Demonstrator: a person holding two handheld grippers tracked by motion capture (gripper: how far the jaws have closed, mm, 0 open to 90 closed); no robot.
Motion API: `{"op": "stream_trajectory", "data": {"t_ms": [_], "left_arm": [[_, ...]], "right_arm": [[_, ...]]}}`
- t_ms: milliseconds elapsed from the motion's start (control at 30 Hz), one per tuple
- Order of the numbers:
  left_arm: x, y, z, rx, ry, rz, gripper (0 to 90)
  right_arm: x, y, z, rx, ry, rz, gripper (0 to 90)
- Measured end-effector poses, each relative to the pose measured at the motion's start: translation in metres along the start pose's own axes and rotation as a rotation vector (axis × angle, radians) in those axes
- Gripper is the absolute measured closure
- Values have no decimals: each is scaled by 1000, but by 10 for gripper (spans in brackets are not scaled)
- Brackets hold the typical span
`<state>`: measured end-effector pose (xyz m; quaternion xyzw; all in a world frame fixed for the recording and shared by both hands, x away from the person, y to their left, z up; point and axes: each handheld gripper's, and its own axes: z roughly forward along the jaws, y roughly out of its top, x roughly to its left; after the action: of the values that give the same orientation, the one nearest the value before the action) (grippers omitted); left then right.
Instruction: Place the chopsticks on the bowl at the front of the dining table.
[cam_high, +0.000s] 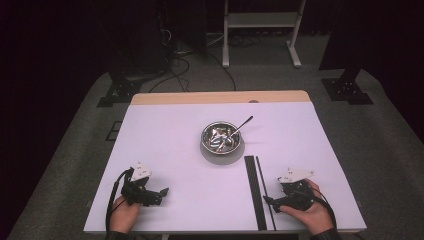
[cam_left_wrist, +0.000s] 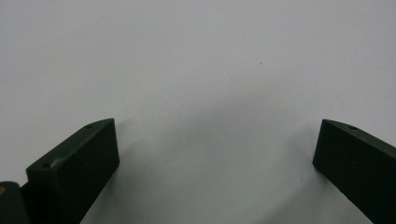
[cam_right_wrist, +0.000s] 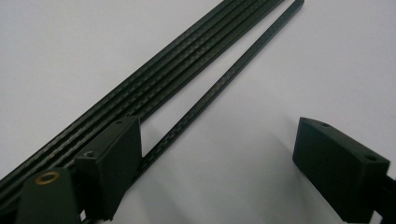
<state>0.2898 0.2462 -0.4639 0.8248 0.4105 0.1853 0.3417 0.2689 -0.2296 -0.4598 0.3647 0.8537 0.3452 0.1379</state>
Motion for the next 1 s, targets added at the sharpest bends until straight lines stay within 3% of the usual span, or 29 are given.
{"op": "stream_trajectory", "data": {"t_ms": [500,1000], "left_arm": [[0,0,0,0,0,0,0],[0,0,0,0,0,0,0]], "right_arm": [[-5,-2,-3,10,-16,4,140],[-20,-7,-8,18,-41,23,140]]}}
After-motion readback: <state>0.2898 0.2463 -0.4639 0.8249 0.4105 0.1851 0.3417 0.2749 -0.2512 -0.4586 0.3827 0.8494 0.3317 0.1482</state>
